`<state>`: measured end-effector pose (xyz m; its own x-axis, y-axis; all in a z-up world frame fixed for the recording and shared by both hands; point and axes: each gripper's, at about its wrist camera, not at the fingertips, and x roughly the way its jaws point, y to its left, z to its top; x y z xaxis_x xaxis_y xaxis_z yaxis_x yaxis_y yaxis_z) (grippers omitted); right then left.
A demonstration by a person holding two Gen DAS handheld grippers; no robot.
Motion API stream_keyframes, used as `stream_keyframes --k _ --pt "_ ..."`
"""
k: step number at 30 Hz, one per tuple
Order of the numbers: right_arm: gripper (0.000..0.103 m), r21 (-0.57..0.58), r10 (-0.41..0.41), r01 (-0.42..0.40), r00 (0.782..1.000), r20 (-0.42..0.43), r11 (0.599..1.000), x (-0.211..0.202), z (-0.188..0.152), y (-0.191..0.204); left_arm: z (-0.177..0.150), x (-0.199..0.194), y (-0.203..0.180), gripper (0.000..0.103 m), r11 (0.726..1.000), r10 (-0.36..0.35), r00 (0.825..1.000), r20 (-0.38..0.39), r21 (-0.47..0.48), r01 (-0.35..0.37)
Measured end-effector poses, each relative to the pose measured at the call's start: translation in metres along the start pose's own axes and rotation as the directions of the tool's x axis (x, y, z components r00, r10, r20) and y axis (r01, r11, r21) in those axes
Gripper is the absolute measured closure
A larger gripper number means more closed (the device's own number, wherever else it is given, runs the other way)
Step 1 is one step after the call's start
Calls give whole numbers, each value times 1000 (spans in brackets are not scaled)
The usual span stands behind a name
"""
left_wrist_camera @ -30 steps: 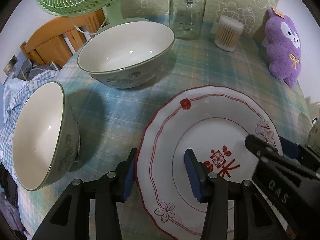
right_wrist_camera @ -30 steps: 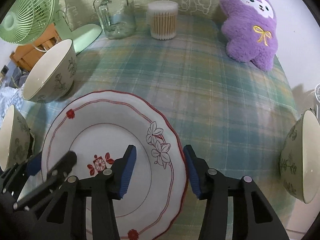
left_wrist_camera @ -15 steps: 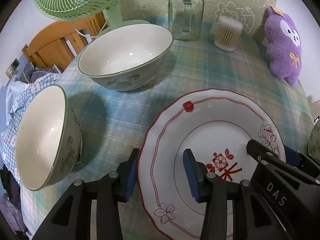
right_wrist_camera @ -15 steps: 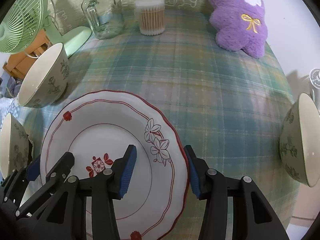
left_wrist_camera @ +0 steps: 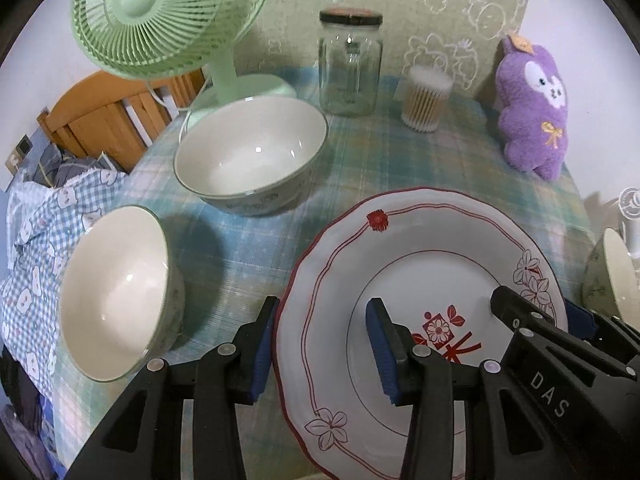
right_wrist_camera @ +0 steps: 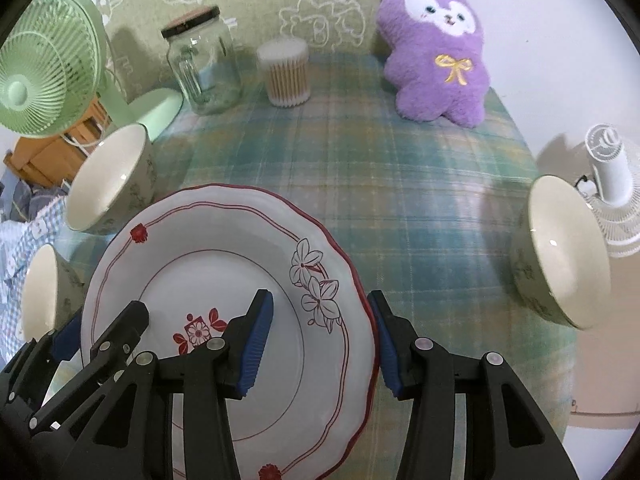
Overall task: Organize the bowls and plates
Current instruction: 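Pinch the rim of the red-rimmed white plate with both grippers, then carry the red-rimmed plate with both grippers onto the yellow-flower plate stack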
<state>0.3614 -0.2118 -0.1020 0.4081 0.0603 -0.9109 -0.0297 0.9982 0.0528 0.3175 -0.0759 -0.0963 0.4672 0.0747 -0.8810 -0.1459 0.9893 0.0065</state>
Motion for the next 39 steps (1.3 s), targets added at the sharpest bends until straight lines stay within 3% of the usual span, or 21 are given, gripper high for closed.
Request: stream_keyframes --k 16,30,39 --pt "51 108 -62 58 997 41 993 -66 -55 13 -27 -60 19 59 990 -89 994 61 112 82" --pt "51 180 -126 126 992 -12 976 -80 -145 25 -100 -68 42 59 970 -136 991 -17 201 137" --pt "51 195 -156 161 987 -42 968 -79 -179 32 -131 -68 51 59 960 -144 989 -45 235 150"
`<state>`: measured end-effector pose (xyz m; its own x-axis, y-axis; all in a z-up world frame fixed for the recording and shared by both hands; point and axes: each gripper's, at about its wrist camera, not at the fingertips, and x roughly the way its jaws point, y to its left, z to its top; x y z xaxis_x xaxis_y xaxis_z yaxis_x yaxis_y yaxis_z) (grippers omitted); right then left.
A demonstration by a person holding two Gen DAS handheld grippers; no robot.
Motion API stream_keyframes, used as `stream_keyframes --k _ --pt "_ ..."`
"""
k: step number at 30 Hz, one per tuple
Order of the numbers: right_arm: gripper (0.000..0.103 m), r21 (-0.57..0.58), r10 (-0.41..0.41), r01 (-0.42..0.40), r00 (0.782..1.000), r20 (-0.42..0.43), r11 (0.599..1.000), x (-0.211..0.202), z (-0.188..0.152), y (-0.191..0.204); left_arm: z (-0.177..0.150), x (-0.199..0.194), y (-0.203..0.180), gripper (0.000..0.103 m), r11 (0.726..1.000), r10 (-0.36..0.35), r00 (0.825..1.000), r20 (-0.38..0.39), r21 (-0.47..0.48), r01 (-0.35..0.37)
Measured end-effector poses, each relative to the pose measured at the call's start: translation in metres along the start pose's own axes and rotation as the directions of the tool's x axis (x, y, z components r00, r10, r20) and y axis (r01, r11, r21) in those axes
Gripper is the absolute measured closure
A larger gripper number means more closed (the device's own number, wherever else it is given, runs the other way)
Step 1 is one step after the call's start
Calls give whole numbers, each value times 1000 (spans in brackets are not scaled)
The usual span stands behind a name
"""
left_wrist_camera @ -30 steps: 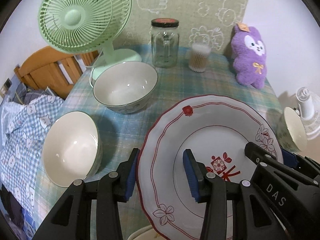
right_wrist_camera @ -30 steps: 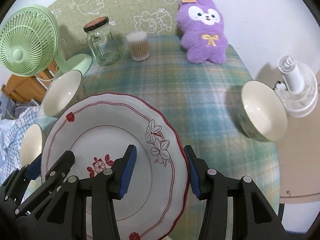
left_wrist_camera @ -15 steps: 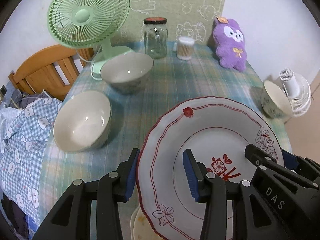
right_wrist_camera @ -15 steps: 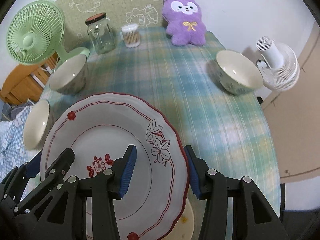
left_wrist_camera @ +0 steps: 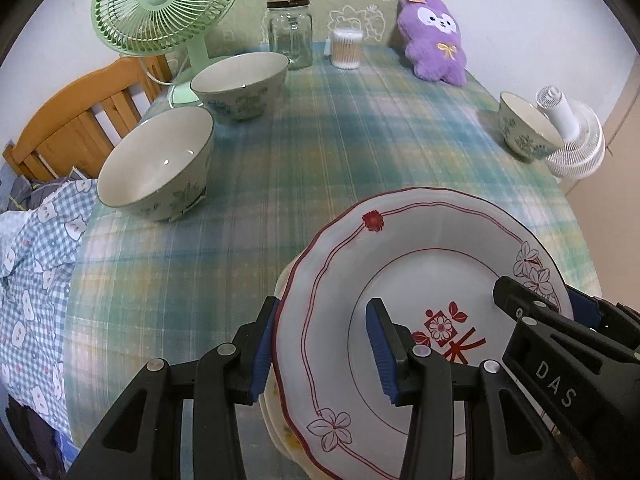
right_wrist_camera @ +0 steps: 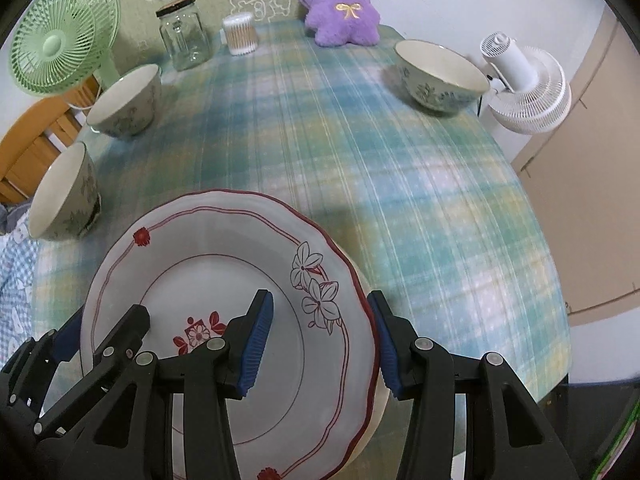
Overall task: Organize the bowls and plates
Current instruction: 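Carry the red-rimmed plate with both grippers onto the yellow-flower plate stack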
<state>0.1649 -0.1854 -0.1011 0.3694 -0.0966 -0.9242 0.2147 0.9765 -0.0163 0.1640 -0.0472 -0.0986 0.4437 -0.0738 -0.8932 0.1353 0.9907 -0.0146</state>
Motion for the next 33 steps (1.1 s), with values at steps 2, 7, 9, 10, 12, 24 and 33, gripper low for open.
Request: stream_keyframes --k 2,7,9,10,12,24,33 --pt "51 2 -6 6 1000 -4 1000 1 -4 0 -3 1 0 59 1000 0 1000 -4 8 0" --pt "51 12 -23 23 1000 -22 1000 4 -15 -4 -12 2 -5 59 999 7 1000 -4 43 -7" --pt "51 12 -31 32 999 -17 999 3 -17 -5 -14 2 -8 59 998 12 1000 1 58 -12" --pt "51 15 -33 34 999 -16 999 3 -18 -5 -14 2 -10 59 998 17 1000 6 66 -18" --pt "51 11 -41 41 999 -16 999 3 -18 -6 -15 3 -11 59 997 24 1000 9 74 -25" --pt "53 27 -42 44 998 -52 999 15 -21 -17 -24 7 -30 59 988 101 993 63 110 -107" --pt "51 7 -20 20 998 -51 1000 14 -19 -17 -26 10 -36 39 985 100 993 68 136 -108"
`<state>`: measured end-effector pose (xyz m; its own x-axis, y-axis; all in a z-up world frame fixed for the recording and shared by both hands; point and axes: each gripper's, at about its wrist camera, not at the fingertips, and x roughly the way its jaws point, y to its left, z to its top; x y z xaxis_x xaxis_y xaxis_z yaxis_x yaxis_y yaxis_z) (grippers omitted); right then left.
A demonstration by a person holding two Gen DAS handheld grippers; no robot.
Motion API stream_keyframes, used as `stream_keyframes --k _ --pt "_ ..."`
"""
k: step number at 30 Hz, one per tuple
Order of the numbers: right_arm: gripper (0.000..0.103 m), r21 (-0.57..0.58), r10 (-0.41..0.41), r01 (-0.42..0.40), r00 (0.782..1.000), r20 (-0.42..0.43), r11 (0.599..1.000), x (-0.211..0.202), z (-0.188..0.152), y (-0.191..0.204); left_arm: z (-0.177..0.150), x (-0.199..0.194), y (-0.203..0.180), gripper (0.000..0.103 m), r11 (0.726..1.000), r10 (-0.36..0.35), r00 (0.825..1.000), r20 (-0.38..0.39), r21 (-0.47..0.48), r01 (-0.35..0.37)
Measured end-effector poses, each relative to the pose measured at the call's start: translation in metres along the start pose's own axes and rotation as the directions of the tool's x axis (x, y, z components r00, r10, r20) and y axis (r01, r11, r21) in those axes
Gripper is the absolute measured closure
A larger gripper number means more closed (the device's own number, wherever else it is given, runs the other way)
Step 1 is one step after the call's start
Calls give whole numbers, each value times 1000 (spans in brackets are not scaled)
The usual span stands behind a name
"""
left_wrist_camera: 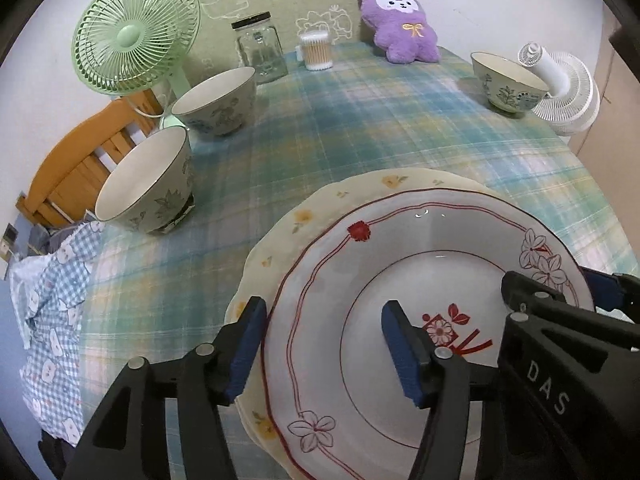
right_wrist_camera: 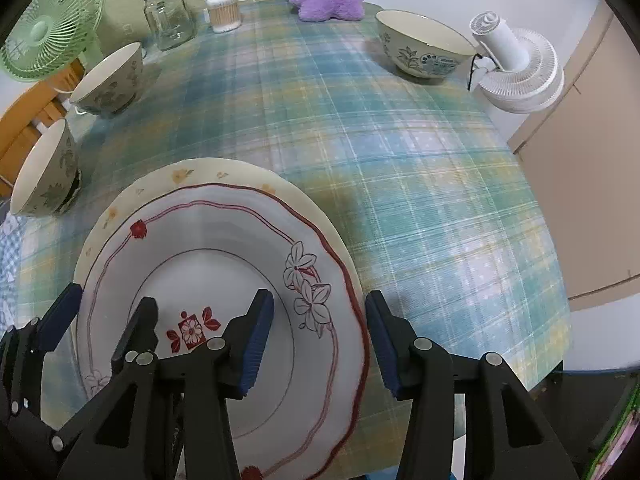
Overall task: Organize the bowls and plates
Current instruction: 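Carry the red-rimmed plate with both grippers onto the yellow-flower plate stack, then open both grippers and withdraw from the stacked plates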
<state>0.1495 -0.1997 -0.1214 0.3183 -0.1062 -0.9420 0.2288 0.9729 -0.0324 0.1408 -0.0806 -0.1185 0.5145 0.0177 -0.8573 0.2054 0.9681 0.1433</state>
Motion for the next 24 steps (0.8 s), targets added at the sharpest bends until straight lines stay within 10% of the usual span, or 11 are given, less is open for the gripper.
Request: stream_keyframes --k 5,8,16,20,24 --pt "52 -15 -18 19 999 31 1000 -12 1 -3 2 -1 7 35 999 -42 999 -6 -34 42" --pt "73 -39 -3 4 1000 15 999 -12 0 1 2 -3 12 34 996 -64 998 -13 -57 63" --pt "72 -107 -12 16 999 35 994 -8 7 12 5 -9 28 28 989 -90 996 -1 -120 89" --pt "69 -121 25 -24 1000 7 992 -6 16 9 10 -9 31 26 986 -110 994 -8 -128 108" --pt "45 -141 67 -64 998 19 988 -11 31 8 17 -12 38 25 983 -98 995 -9 -155 95"
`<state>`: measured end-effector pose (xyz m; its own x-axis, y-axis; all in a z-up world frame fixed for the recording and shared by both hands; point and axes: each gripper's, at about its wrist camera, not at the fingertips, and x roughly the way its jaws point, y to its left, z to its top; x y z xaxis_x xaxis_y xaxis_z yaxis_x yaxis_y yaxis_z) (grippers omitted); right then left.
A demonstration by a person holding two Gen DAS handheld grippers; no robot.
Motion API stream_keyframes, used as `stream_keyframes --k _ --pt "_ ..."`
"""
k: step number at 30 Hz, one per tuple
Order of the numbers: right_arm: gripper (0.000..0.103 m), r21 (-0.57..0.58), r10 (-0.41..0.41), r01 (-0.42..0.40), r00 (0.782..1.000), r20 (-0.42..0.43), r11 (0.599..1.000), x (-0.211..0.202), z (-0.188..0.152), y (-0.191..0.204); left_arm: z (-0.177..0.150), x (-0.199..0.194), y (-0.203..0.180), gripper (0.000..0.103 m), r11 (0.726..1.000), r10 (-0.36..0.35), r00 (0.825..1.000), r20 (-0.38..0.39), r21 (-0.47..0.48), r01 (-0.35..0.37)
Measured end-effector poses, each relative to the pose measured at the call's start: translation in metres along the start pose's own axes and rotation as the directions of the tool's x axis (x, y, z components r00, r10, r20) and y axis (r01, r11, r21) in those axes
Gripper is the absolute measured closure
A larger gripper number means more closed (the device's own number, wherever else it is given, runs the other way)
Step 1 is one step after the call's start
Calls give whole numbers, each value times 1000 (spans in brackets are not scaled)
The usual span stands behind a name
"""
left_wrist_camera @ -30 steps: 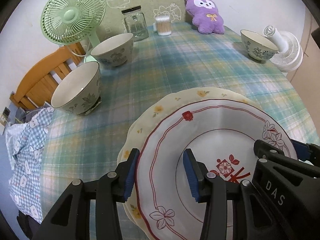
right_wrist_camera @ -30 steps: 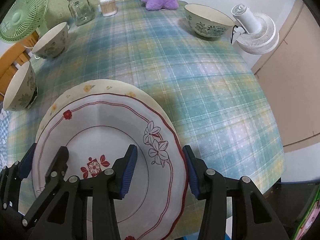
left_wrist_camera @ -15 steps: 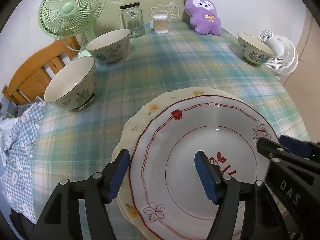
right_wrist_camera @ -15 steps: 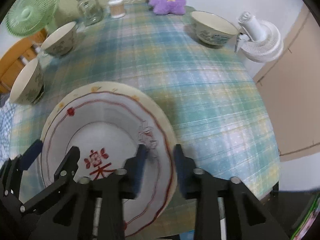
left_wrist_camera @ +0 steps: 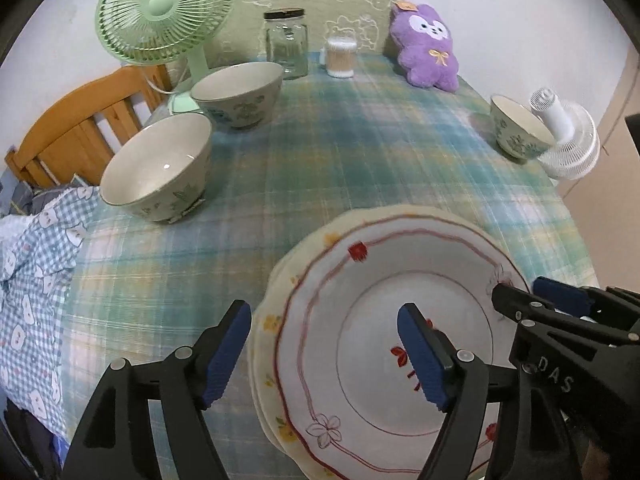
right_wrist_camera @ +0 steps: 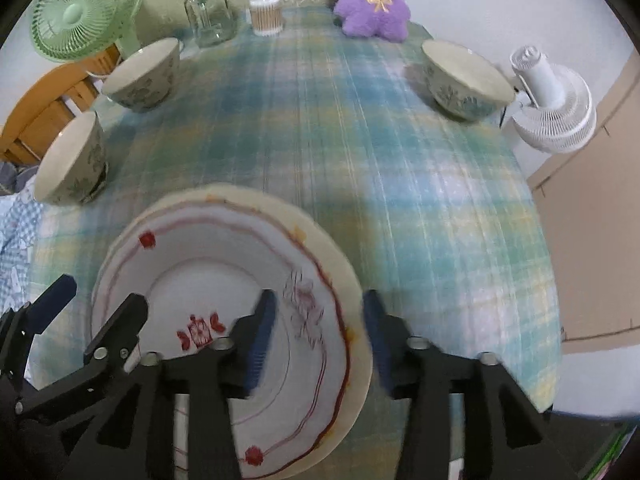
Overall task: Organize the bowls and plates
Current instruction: 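Open both grippers and withdraw from the stacked plates, then move both grippers to the plain grey-green round plate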
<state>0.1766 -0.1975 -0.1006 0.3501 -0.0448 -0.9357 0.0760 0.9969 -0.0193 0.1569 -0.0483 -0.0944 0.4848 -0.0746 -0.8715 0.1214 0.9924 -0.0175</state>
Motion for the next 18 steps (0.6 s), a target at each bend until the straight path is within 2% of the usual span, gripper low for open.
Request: stream_keyframes --k 3,8,12,18 --pt "36 -22 36 -35 999 22 999 -6 13 4 9 -5 11 20 999 12 1000 5 -48 -12" --pt "34 -69 85 -81 994 64 994 -20 34 23 20 -16 32 14 993 54 998 32 -108 -50" --pt "34 -82 82 -75 993 90 994 -31 49 46 29 -24 53 14 986 65 997 34 -159 -58" --pt "34 -58 55 -47 989 140 997 -48 64 78 44 -33 84 14 990 42 997 66 -137 -33"
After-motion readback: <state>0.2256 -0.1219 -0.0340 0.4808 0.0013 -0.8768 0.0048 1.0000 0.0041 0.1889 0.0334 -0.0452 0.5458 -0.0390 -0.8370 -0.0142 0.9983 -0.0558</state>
